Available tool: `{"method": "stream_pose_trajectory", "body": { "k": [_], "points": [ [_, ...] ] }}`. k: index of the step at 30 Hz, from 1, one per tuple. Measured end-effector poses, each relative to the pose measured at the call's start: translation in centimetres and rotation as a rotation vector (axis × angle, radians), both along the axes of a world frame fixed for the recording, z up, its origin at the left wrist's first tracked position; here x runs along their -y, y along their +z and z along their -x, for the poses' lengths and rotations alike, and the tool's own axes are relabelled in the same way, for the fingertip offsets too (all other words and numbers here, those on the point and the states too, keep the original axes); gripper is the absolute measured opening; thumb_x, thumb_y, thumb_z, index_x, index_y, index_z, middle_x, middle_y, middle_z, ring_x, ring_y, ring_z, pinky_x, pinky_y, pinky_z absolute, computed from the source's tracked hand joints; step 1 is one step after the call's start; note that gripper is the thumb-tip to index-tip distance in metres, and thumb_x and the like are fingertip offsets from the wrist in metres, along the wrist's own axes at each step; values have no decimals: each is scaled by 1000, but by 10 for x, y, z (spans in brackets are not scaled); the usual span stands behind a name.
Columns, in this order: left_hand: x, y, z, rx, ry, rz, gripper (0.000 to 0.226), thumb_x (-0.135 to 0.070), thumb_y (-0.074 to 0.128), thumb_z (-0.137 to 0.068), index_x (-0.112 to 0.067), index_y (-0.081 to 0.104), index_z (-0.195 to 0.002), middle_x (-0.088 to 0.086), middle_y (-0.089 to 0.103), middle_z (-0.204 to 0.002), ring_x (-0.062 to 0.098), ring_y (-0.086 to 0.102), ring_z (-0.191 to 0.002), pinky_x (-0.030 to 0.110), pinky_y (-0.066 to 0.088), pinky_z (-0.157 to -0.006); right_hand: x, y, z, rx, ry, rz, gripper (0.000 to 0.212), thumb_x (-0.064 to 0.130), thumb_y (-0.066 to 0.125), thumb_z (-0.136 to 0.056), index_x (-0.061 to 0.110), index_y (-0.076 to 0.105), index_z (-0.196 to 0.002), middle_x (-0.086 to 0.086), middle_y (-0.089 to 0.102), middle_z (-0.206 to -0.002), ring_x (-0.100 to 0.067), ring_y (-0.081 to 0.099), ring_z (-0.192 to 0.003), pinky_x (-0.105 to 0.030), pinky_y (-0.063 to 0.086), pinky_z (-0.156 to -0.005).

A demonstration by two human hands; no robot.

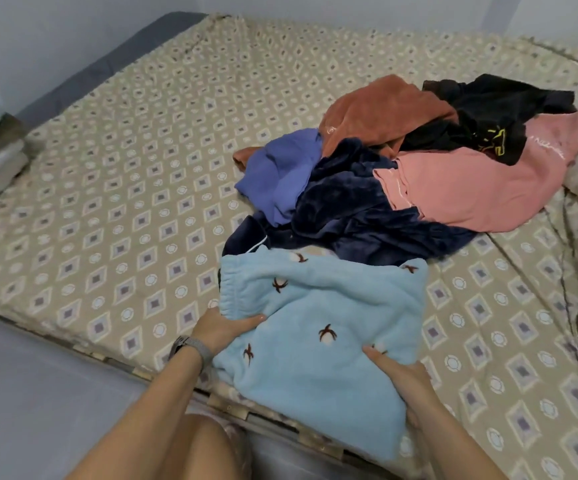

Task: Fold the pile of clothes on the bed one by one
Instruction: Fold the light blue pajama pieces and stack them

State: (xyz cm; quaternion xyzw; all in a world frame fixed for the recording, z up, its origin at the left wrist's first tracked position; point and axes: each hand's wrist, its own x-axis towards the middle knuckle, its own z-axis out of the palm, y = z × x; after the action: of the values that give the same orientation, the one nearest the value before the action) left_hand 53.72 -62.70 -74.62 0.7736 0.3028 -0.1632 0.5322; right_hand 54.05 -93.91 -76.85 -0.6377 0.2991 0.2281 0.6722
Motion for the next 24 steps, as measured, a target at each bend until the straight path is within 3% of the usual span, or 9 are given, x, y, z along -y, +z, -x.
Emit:
{"method": "stream_pose_trajectory", "body": {
  "k": [4, 6, 11, 14, 17, 19, 24],
  "points": [
    [-1, 71, 21, -65, 232, 265, 44, -35, 90, -62, -21, 74, -100, -4, 76, -93, 16, 73, -83, 30, 58, -71, -3, 72, -12, -47, 72, -18, 71, 28, 94, -40, 10, 72, -105, -6, 76, -97, -27, 73, -88, -47, 57, -86],
    [-10, 121, 44, -79, 340, 346, 46, -31, 91, -61, -17, 74, -101, 2, 76, -95, 21, 73, -85, 37, 59, -76, -13, 121, -17, -50, 168, -2, 84, 35, 98, -29, 11, 72, -105, -7, 76, -99, -28, 73, -90, -46, 56, -87],
    [-63, 244, 121, -61, 633, 511, 36, -19, 82, -72, -9, 71, -105, 12, 75, -94, 30, 73, -83, 36, 59, -66, -90, 245, -31, -44, 497, -15, 94, 41, 97, -15, 11, 72, -101, -4, 76, -93, -21, 74, -83, -32, 55, -69],
    [-105, 287, 164, -10, 762, 544, 47, -22, 88, -63, -9, 71, -105, 11, 75, -95, 30, 73, -85, 37, 56, -71, -161, 285, -37, -75, 614, -40, 90, 34, 100, -21, 10, 71, -103, -4, 77, -93, -23, 74, -83, -34, 56, -70],
    [-160, 306, 202, 76, 859, 535, 72, -28, 99, -39, -12, 71, -103, 9, 75, -98, 27, 72, -88, 39, 56, -78, -243, 304, -34, -91, 732, -36, 97, 35, 101, -19, 7, 71, -107, -9, 75, -99, -29, 72, -92, -45, 55, -88],
    [-192, 313, 217, 108, 926, 534, 82, -37, 99, -26, -14, 71, -99, 6, 75, -96, 26, 72, -89, 38, 56, -81, -293, 315, -33, -90, 780, -60, 96, 31, 100, -22, 4, 70, -109, -11, 75, -101, -31, 72, -93, -46, 55, -88],
    [-247, 312, 229, 149, 1025, 516, 78, -42, 97, -28, -16, 69, -96, 1, 76, -89, 23, 72, -85, 32, 56, -72, -379, 332, -50, -108, 886, -61, 84, 19, 100, -40, 4, 66, -116, -13, 73, -106, -35, 71, -96, -50, 54, -90]
  ]
}}
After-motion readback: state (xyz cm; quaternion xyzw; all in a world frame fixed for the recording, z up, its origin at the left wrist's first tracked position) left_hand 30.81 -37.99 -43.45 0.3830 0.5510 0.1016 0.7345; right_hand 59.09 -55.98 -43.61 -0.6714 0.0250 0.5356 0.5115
